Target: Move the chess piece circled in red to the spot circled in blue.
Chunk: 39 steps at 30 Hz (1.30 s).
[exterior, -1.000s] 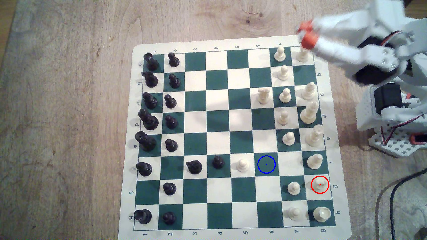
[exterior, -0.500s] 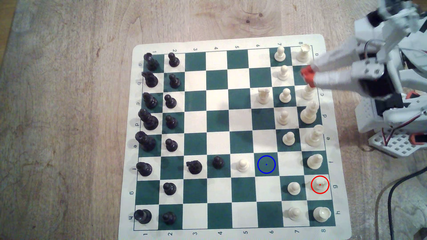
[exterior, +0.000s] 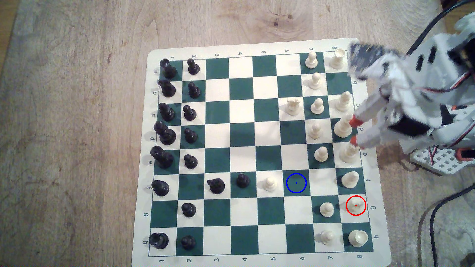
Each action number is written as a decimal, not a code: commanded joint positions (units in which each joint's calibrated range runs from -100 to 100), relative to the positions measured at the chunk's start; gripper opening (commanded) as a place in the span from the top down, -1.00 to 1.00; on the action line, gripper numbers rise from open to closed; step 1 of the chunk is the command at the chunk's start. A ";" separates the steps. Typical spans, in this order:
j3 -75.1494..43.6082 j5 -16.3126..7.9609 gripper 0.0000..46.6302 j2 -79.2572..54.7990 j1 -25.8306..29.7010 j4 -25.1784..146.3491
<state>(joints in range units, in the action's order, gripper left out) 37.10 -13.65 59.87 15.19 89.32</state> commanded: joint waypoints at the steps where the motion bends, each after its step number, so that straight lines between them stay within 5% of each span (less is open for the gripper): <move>1: -1.38 -2.10 0.52 -4.60 3.70 -0.71; 6: -1.38 -5.57 0.50 -10.80 5.50 0.03; 20: 3.70 -5.57 0.34 -16.57 15.66 -0.71; 29: 6.60 -6.84 0.13 -19.54 16.53 -9.96; 39: 9.77 -8.11 0.17 -23.53 19.58 -13.81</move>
<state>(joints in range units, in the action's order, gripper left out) 46.95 -21.22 36.15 33.11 76.81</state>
